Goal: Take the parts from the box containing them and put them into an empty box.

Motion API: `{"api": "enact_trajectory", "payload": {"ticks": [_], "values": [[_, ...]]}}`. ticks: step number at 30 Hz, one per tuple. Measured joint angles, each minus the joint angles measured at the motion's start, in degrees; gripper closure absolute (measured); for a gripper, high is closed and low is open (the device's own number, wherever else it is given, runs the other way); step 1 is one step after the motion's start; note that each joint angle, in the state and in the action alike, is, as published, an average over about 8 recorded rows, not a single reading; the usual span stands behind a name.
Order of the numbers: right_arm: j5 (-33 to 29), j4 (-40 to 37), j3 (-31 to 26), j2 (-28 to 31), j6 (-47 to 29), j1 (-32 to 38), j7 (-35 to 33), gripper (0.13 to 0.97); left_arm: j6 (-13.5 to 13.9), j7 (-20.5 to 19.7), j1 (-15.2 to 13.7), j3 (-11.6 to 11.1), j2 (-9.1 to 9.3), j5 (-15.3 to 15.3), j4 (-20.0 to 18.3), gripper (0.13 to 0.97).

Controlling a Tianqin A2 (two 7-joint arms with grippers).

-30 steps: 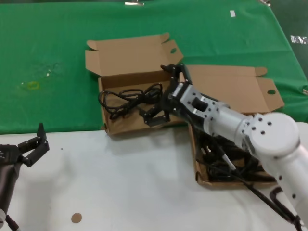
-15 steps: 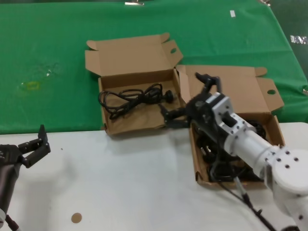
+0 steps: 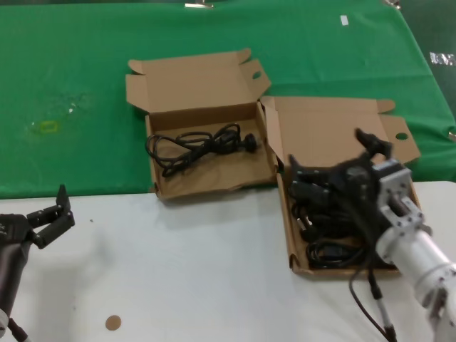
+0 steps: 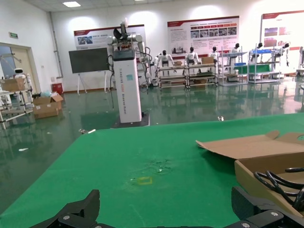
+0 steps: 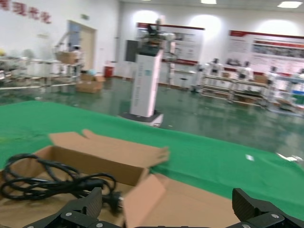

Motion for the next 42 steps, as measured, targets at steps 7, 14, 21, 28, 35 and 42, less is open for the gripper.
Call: {"api": "enact_trajectory", "payload": {"ticks": [7,14,21,28,35,42], "values": [[2.44,3.9,2.59,0.4,3.66,-5.07,1.39,0.129,0.0,0.0,0.0,0.0,0.0,0.0,0.0,0.132],[2.81,4.5,2.99,0.47,4.23,-5.84,1.6,0.129,0.0,0.0,0.0,0.0,0.0,0.0,0.0,0.132],[2.82,4.5,2.99,0.47,4.24,-5.85,1.6,0.129,0.0,0.0,0.0,0.0,0.0,0.0,0.0,0.132],[2.82,4.5,2.99,0.47,4.24,-5.85,1.6,0.129,0.0,0.0,0.0,0.0,0.0,0.0,0.0,0.132],[2.82,4.5,2.99,0.47,4.24,-5.85,1.6,0.129,0.0,0.0,0.0,0.0,0.0,0.0,0.0,0.132],[2.82,4.5,2.99,0.47,4.24,-5.85,1.6,0.129,0.0,0.0,0.0,0.0,0.0,0.0,0.0,0.132]]}}
